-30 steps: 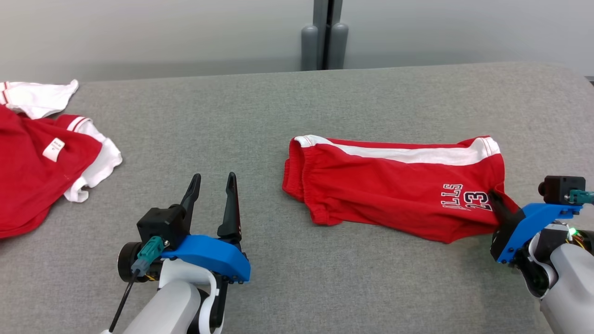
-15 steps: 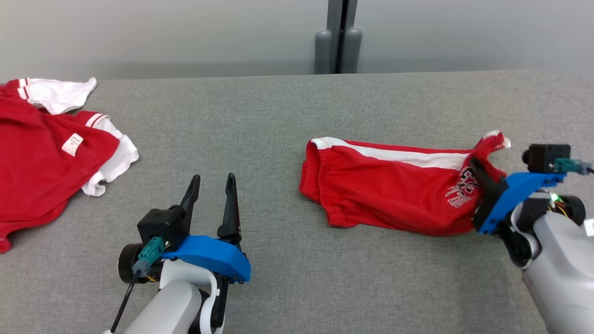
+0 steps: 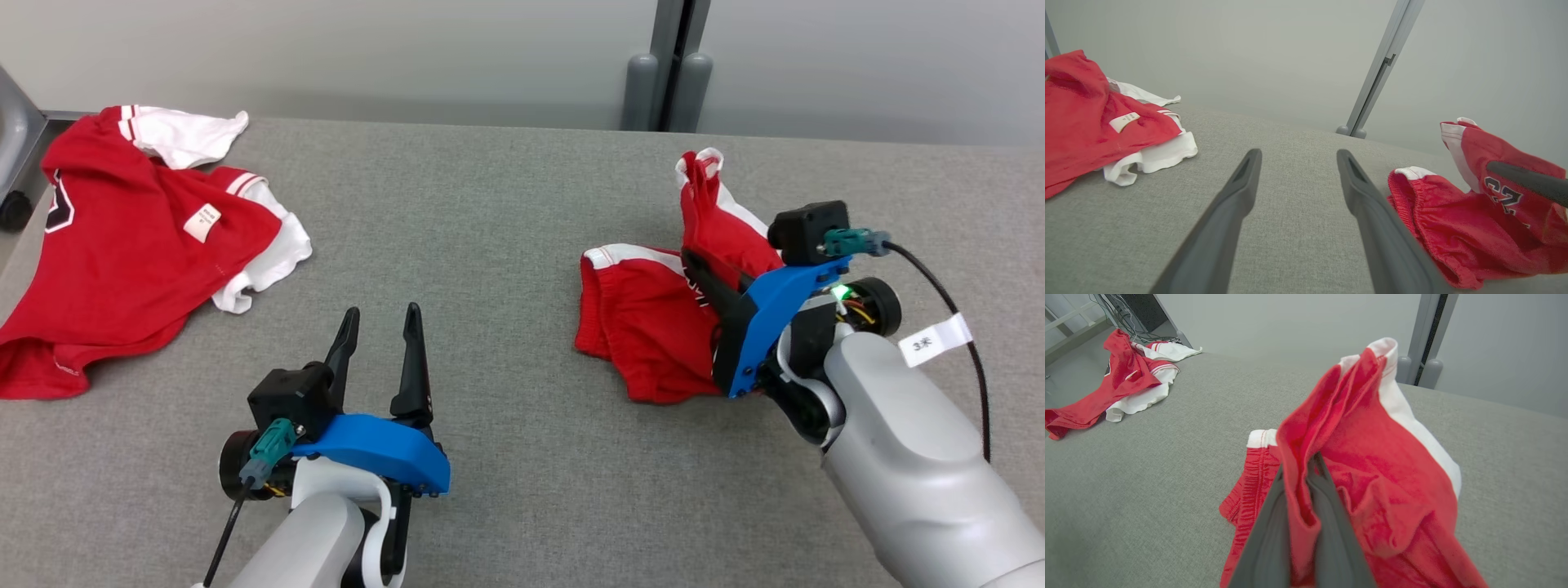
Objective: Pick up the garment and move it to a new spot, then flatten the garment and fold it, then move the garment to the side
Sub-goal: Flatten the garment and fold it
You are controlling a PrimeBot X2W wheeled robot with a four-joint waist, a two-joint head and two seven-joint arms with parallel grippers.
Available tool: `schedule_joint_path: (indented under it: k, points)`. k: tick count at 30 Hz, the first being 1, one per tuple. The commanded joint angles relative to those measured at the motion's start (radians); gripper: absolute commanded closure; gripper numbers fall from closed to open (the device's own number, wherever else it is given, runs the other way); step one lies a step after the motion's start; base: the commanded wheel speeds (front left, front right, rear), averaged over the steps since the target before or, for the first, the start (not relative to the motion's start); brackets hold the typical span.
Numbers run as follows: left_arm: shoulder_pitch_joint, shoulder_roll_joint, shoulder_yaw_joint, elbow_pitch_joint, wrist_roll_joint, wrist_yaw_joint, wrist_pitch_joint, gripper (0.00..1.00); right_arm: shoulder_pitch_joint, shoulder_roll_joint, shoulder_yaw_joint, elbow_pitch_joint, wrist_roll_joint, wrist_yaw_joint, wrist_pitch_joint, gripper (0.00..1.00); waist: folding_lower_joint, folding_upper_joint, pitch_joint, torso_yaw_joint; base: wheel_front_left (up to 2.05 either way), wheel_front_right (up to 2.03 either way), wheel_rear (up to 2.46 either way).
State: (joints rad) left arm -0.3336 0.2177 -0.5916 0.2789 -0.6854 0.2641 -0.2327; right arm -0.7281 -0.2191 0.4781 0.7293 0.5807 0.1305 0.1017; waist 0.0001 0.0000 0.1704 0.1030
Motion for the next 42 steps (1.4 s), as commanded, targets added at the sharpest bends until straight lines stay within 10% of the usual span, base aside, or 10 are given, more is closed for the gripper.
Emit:
schedule_joint_path:
  k: [1,12,13,15,28,42]
  points:
    - [-0.014,-0.001,0.005,0.001,0.002,-0.002,-0.008,0.0,-0.005,0.008,0.009,0.006,-0.009,0.0,0.006,1.0,-0.0001,0.0,0.009,0.012,0.0,0.0,0.0]
    - [-0.016,-0.014,0.016,0.021,0.001,-0.011,-0.021,0.0,0.007,0.024,0.123,0.039,-0.048,0.0,0.049,1.0,-0.0001,0.0,0.023,0.028,0.0,0.0,0.0]
    - [-0.015,-0.014,0.016,0.023,0.002,-0.011,-0.021,0.0,0.009,0.028,0.128,0.036,-0.044,0.0,0.048,0.8,-0.0001,0.0,0.022,0.025,0.0,0.0,0.0]
    - [-0.016,-0.013,0.016,0.025,0.002,-0.014,-0.023,0.0,0.013,0.035,0.143,0.023,-0.038,0.0,0.042,0.0,-0.0001,0.0,0.02,0.017,0.0,0.0,0.0]
    - [-0.016,-0.014,0.008,0.034,0.005,-0.013,-0.024,0.0,0.045,0.012,0.195,-0.116,-0.01,0.0,0.006,0.0,-0.0001,0.0,0.006,-0.025,0.0,0.0,0.0]
    - [-0.011,-0.01,-0.001,0.026,-0.002,-0.009,-0.021,0.0,0.055,-0.074,-0.021,-0.205,-0.073,0.0,-0.012,0.0,-0.0001,0.0,-0.003,-0.014,0.0,0.0,0.0]
